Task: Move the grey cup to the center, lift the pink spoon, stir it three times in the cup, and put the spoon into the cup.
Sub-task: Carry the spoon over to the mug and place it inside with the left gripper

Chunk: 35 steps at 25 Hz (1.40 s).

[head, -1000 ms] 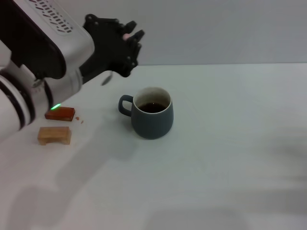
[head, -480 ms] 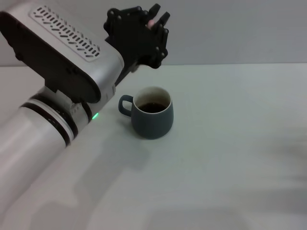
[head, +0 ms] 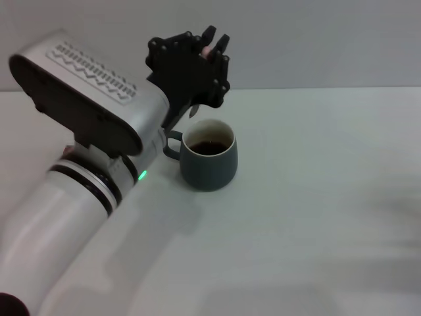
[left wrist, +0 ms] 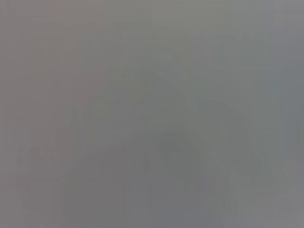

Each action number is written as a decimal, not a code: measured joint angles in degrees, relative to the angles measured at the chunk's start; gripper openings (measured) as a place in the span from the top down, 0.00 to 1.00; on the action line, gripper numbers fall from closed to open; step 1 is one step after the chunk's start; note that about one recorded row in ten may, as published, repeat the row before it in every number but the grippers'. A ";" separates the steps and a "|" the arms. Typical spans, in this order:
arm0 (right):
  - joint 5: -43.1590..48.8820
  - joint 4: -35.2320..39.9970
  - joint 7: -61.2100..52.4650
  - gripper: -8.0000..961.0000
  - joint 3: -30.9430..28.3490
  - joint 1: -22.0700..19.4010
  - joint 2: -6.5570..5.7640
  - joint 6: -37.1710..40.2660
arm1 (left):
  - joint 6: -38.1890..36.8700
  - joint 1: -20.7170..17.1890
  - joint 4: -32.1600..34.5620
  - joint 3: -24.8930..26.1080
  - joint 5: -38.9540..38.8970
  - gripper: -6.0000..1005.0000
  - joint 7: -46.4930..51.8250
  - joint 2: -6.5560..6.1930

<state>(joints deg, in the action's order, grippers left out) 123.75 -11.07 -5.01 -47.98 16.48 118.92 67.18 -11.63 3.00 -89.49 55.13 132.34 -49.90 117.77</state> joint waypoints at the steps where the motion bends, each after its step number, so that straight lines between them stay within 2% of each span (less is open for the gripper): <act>1: 0.00 0.00 0.00 0.99 0.00 0.00 0.00 0.00 | -0.23 0.23 0.32 -0.14 0.00 0.86 0.08 0.01; 12: 0.00 0.18 0.00 0.99 -0.10 -0.02 0.00 -0.04 | -0.25 2.81 3.13 -1.26 -0.23 0.86 1.22 0.10; 35: 0.00 0.28 0.00 0.99 -0.05 -0.05 0.00 0.03 | -7.89 13.40 24.21 -1.47 -0.04 0.86 12.16 0.38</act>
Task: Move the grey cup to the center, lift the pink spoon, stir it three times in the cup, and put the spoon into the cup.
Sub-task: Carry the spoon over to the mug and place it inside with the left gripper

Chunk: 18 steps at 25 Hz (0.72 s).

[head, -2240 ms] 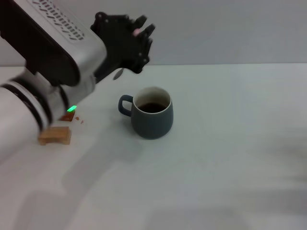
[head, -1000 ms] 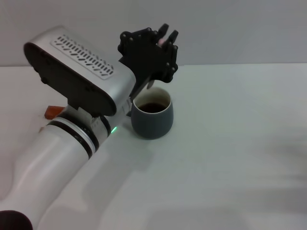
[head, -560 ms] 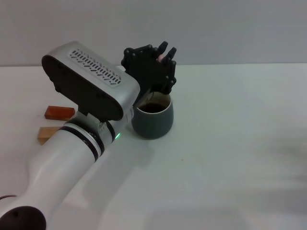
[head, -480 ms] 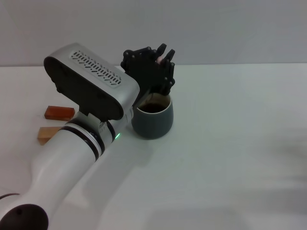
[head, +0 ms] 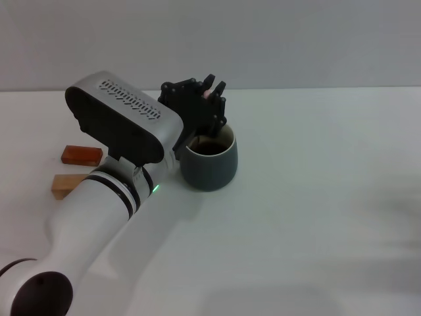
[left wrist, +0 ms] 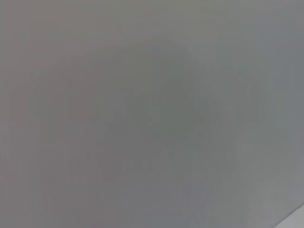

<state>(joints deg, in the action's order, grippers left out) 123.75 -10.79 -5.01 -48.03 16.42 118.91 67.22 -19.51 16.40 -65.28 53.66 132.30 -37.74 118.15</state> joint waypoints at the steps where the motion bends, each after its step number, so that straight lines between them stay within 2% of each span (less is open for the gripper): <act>1: 0.00 0.05 0.00 0.99 0.07 0.01 0.00 -0.04 | -0.52 0.46 1.07 -0.16 0.07 0.86 0.91 0.00; 9: 0.00 0.06 0.00 0.99 0.28 0.03 0.00 -0.51 | -5.03 4.35 6.14 -3.26 0.18 0.86 5.28 -0.02; 13: 0.00 -0.09 0.00 0.99 0.40 -0.04 0.02 -0.75 | -7.82 6.59 8.34 -6.87 0.18 0.86 8.29 -0.03; 18: 0.03 -0.16 0.00 0.99 0.40 -0.19 0.07 -0.78 | -9.45 5.56 7.92 -8.55 0.24 0.86 8.64 -0.09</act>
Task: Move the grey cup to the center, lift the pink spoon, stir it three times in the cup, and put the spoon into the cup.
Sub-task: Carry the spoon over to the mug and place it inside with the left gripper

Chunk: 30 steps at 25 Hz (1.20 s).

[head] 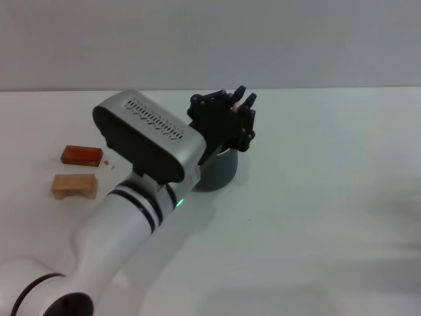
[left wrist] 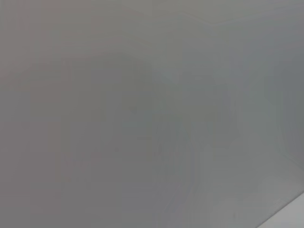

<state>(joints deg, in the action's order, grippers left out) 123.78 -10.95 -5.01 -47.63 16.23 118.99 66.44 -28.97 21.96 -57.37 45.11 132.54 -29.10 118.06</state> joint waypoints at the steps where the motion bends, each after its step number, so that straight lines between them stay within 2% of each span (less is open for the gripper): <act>1: 0.05 -0.05 0.00 0.99 0.00 0.03 0.01 0.00 | -0.01 -0.42 -0.01 0.07 0.00 0.86 0.00 -0.04; 8: 0.23 -0.14 0.00 0.99 0.00 0.33 0.02 0.00 | -0.06 -3.76 -0.80 0.90 0.21 0.86 -0.59 -0.48; 10: 0.31 -0.23 0.00 0.99 0.06 0.45 0.02 0.00 | 0.23 -5.45 -1.68 2.54 2.46 0.86 -0.70 -0.51; 14: 0.36 -0.30 0.00 0.99 0.09 0.57 0.02 -0.04 | 0.71 -6.44 -2.10 4.44 5.04 0.86 -0.49 -0.28; 24: 0.41 -0.25 0.00 0.99 0.09 0.58 0.02 -0.09 | 1.17 -1.86 0.75 5.17 5.64 0.86 2.85 0.04; 26: 0.41 -0.26 0.00 0.99 0.09 0.57 0.02 -0.09 | 0.78 0.03 2.27 4.28 5.67 0.86 4.88 0.19; 30: 0.41 -0.29 0.00 0.99 0.08 0.55 0.02 -0.09 | 0.44 0.57 1.90 2.57 5.72 0.86 6.13 0.24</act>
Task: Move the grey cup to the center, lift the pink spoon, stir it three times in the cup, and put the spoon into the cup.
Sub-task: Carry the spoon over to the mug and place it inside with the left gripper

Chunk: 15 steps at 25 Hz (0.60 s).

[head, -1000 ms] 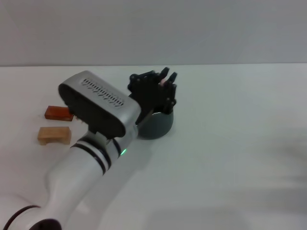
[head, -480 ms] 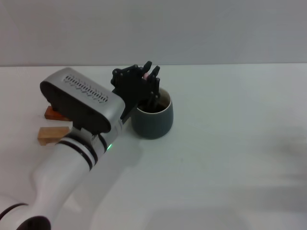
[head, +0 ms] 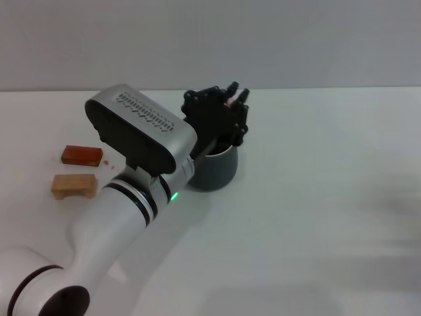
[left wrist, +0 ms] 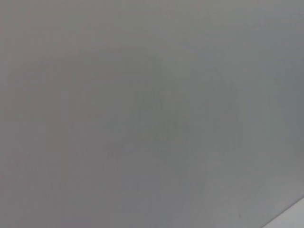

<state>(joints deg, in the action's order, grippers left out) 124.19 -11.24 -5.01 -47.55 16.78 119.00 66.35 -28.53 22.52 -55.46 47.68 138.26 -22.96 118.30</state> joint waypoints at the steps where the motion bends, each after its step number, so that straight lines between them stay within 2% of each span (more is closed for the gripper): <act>1: 0.00 0.00 0.00 0.99 0.00 0.00 0.00 0.00 | -0.01 -0.11 -0.16 -0.21 0.00 0.86 0.02 -0.01; 6: 0.00 -0.01 0.00 0.99 0.00 0.00 0.04 0.00 | -0.12 -1.93 -0.48 -0.37 0.01 0.86 -0.09 -0.20; 10: 0.00 -0.01 0.00 0.99 0.00 0.11 0.08 0.01 | -0.35 -4.92 -0.96 0.81 0.25 0.86 -0.44 -0.43; 13: 0.00 0.01 0.00 0.99 0.00 0.35 0.09 0.01 | -0.36 -5.24 -0.98 1.14 0.44 0.86 -0.44 -0.46; 15: 0.00 0.01 0.00 0.99 0.00 0.43 0.09 0.01 | -0.33 -6.27 -1.03 3.20 2.79 0.86 -0.44 -0.39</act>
<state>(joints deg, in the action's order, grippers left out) 124.19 -11.23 -5.01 -47.55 17.21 119.09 66.36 -28.86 16.25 -56.49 50.88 141.05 -23.41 117.91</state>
